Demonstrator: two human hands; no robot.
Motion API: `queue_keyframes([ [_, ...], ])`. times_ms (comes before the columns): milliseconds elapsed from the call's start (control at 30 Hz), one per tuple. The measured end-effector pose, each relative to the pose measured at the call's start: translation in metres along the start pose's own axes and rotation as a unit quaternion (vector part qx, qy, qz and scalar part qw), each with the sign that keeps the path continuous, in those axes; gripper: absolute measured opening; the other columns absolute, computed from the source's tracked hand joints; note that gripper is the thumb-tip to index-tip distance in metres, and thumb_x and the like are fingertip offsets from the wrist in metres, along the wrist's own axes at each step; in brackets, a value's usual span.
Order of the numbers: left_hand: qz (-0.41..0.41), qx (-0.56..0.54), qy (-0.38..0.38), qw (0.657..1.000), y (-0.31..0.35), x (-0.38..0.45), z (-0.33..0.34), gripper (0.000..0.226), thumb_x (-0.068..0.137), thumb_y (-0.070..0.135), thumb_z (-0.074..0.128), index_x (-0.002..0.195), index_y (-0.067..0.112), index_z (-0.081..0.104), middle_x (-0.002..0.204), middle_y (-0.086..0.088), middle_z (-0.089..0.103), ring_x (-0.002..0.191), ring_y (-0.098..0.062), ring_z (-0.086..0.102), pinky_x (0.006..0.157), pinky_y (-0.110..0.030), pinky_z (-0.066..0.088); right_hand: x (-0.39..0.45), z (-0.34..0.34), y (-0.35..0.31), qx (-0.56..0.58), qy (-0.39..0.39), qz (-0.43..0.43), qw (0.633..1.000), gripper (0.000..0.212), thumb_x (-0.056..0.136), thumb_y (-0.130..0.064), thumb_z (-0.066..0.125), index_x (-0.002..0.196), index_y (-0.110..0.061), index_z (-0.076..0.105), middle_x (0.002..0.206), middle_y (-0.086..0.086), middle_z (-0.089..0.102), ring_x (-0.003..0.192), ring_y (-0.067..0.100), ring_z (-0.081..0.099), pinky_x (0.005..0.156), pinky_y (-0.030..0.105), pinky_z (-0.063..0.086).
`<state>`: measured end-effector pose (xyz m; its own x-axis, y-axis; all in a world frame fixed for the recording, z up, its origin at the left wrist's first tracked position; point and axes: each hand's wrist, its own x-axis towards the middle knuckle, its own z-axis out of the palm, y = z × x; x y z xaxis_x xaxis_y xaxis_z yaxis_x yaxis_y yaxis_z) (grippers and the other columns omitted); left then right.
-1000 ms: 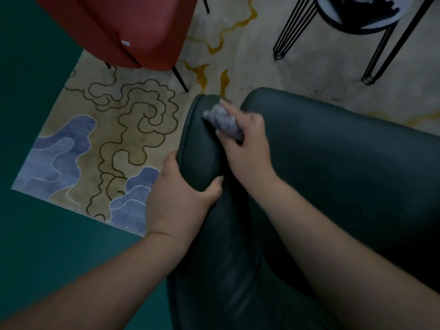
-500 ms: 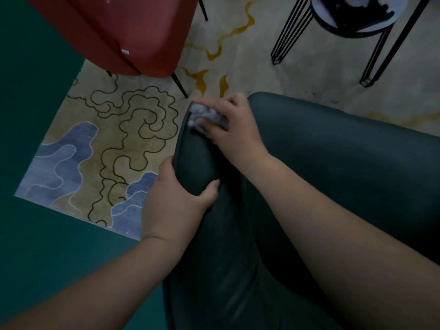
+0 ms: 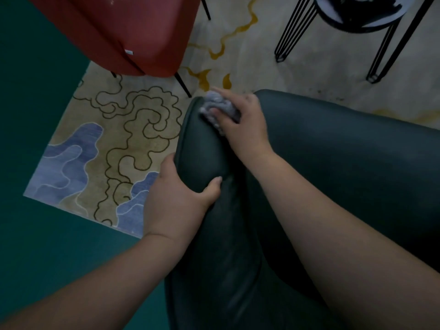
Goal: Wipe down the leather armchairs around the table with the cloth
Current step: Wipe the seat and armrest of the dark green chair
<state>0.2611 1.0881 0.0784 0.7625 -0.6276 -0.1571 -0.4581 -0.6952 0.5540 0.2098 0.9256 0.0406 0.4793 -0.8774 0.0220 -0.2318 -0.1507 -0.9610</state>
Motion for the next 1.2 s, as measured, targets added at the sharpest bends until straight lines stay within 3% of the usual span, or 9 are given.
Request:
queue_keyframes([
  [100, 0.003, -0.006, -0.007, 1.0, -0.002, 0.0, 0.001, 0.068, 0.061, 0.065, 0.068, 0.117, 0.035, 0.044, 0.081, 0.031, 0.043, 0.076, -0.001, 0.045, 0.059, -0.01, 0.032, -0.015, -0.01, 0.025, 0.037, 0.045, 0.088, 0.994, 0.033, 0.09, -0.019, 0.061, 0.123, -0.022, 0.063, 0.113, 0.006, 0.059, 0.098, 0.0, 0.057, 0.089, 0.008, 0.042],
  [267, 0.003, -0.003, -0.011, 1.0, 0.0, -0.001, 0.0, 0.072, 0.061, 0.067, 0.067, 0.12, 0.034, 0.044, 0.092, 0.023, 0.049, 0.082, -0.006, 0.049, 0.062, -0.021, 0.037, -0.059, -0.019, 0.046, 0.031, 0.033, 0.19, 0.981, 0.024, 0.093, -0.025, 0.055, 0.117, -0.028, 0.06, 0.116, 0.006, 0.059, 0.101, 0.011, 0.059, 0.088, 0.022, 0.046],
  [367, 0.003, -0.001, -0.007, 1.0, -0.001, 0.0, 0.0, 0.07, 0.061, 0.066, 0.067, 0.118, 0.032, 0.044, 0.083, 0.026, 0.047, 0.075, -0.003, 0.048, 0.057, -0.014, 0.033, -0.041, -0.027, 0.029, 0.037, 0.013, 0.158, 0.987, 0.016, 0.092, -0.03, 0.056, 0.106, -0.035, 0.061, 0.113, 0.006, 0.058, 0.095, 0.01, 0.059, 0.08, 0.018, 0.048],
  [433, 0.002, 0.001, 0.0, 1.0, -0.001, 0.0, 0.002, 0.067, 0.061, 0.065, 0.067, 0.114, 0.031, 0.045, 0.076, 0.029, 0.043, 0.065, 0.007, 0.045, 0.056, -0.008, 0.029, -0.034, -0.019, 0.006, 0.038, 0.001, 0.089, 0.995, 0.017, 0.088, -0.034, 0.059, 0.104, -0.041, 0.06, 0.109, -0.001, 0.051, 0.092, 0.001, 0.054, 0.075, 0.003, 0.042],
  [500, 0.001, 0.002, 0.007, 1.0, -0.001, 0.001, 0.003, 0.067, 0.06, 0.065, 0.067, 0.114, 0.031, 0.046, 0.075, 0.031, 0.041, 0.063, 0.013, 0.04, 0.055, -0.006, 0.027, -0.044, -0.008, -0.002, 0.031, -0.004, 0.045, 0.998, 0.027, 0.085, -0.031, 0.065, 0.111, -0.037, 0.06, 0.109, -0.002, 0.044, 0.095, -0.003, 0.05, 0.081, -0.004, 0.034],
  [700, 0.01, 0.006, 0.002, 1.0, 0.0, 0.0, 0.002, 0.076, 0.061, 0.066, 0.066, 0.124, 0.028, 0.046, 0.096, 0.022, 0.049, 0.085, -0.004, 0.047, 0.066, -0.021, 0.036, -0.109, -0.016, 0.025, 0.047, 0.049, 0.165, 0.984, 0.02, 0.09, -0.022, 0.06, 0.109, -0.03, 0.057, 0.112, 0.005, 0.049, 0.086, -0.02, 0.048, 0.07, -0.007, 0.032],
  [833, 0.006, 0.003, -0.001, 1.0, 0.002, -0.001, 0.0, 0.077, 0.062, 0.065, 0.067, 0.125, 0.027, 0.046, 0.1, 0.017, 0.05, 0.088, -0.007, 0.047, 0.072, -0.025, 0.038, -0.134, -0.03, 0.033, 0.006, 0.003, 0.232, 0.973, 0.008, 0.09, -0.028, 0.059, 0.094, -0.033, 0.054, 0.11, 0.011, 0.057, 0.084, 0.0, 0.055, 0.062, 0.004, 0.037],
  [1000, -0.004, 0.023, 0.007, 1.0, 0.004, -0.002, -0.001, 0.073, 0.064, 0.064, 0.067, 0.122, 0.025, 0.047, 0.098, 0.014, 0.053, 0.083, -0.009, 0.048, 0.053, -0.02, 0.03, -0.08, -0.031, 0.005, 0.029, 0.015, 0.194, 0.981, 0.011, 0.09, -0.039, 0.056, 0.099, -0.033, 0.055, 0.109, 0.005, 0.051, 0.085, 0.007, 0.056, 0.06, 0.008, 0.041],
  [1200, 0.007, 0.028, 0.008, 1.0, 0.002, -0.002, 0.001, 0.071, 0.07, 0.06, 0.067, 0.121, 0.015, 0.047, 0.112, -0.005, 0.062, 0.1, -0.024, 0.058, 0.069, -0.026, 0.034, -0.127, -0.019, 0.006, 0.008, 0.025, 0.182, 0.983, 0.011, 0.091, -0.029, 0.059, 0.099, -0.03, 0.052, 0.101, 0.002, 0.044, 0.076, -0.004, 0.047, 0.059, -0.004, 0.034],
])
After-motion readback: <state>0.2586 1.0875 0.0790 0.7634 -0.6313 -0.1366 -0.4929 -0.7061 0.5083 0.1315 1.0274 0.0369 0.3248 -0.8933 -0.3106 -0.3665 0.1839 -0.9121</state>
